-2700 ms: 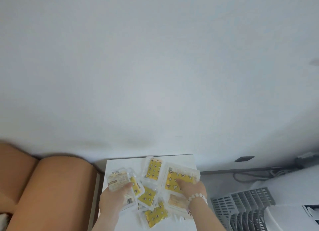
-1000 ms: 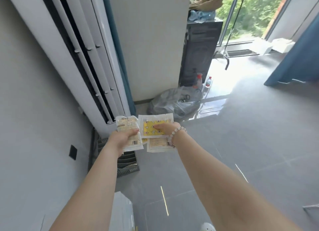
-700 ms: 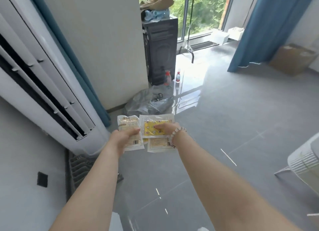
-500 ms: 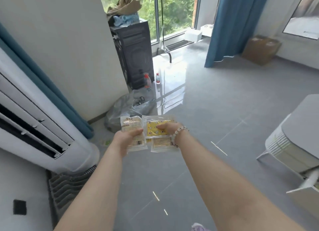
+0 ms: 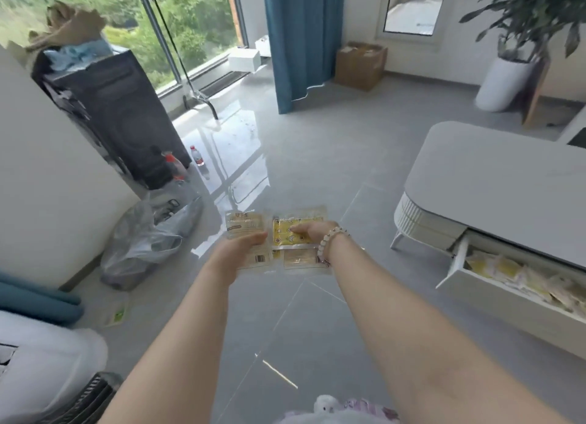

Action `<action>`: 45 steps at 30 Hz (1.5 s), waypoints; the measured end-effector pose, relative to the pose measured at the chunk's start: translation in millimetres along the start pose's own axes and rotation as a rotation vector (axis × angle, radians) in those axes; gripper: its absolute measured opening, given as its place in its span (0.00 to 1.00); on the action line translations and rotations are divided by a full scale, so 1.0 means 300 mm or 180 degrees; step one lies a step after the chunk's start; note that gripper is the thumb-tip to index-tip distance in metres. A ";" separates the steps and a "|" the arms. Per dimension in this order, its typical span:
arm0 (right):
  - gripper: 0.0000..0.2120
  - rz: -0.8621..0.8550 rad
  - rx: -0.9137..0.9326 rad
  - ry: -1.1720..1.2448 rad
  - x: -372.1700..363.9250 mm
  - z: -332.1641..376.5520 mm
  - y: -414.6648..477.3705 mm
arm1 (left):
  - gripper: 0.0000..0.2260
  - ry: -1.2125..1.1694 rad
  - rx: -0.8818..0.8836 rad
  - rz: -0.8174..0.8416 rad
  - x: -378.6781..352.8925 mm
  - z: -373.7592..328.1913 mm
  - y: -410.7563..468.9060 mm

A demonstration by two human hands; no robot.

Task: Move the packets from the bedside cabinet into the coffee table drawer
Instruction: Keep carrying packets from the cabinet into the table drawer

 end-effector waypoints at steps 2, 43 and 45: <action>0.32 -0.0123 -0.0017 0.0083 0.097 -0.002 -0.014 | 0.05 0.0059 0.0057 0.0113 -0.089 -0.007 0.028; 0.27 -0.2488 -0.0481 0.2290 1.214 -0.146 -0.163 | 0.08 0.2128 0.0664 0.2858 -1.575 -0.088 0.535; 0.28 -0.2636 -0.0520 0.2440 1.249 -0.172 -0.188 | 0.08 0.2175 0.0686 0.2955 -1.624 -0.073 0.520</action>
Point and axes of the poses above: each hand's wrist, its own y-axis towards the middle knuckle, its own x-axis out of the back of the hand, z = x × y, the point moved 5 cm from there along y, towards the middle knuckle, and after that the axes turned 10 degrees about z, right-handed, at the moved point
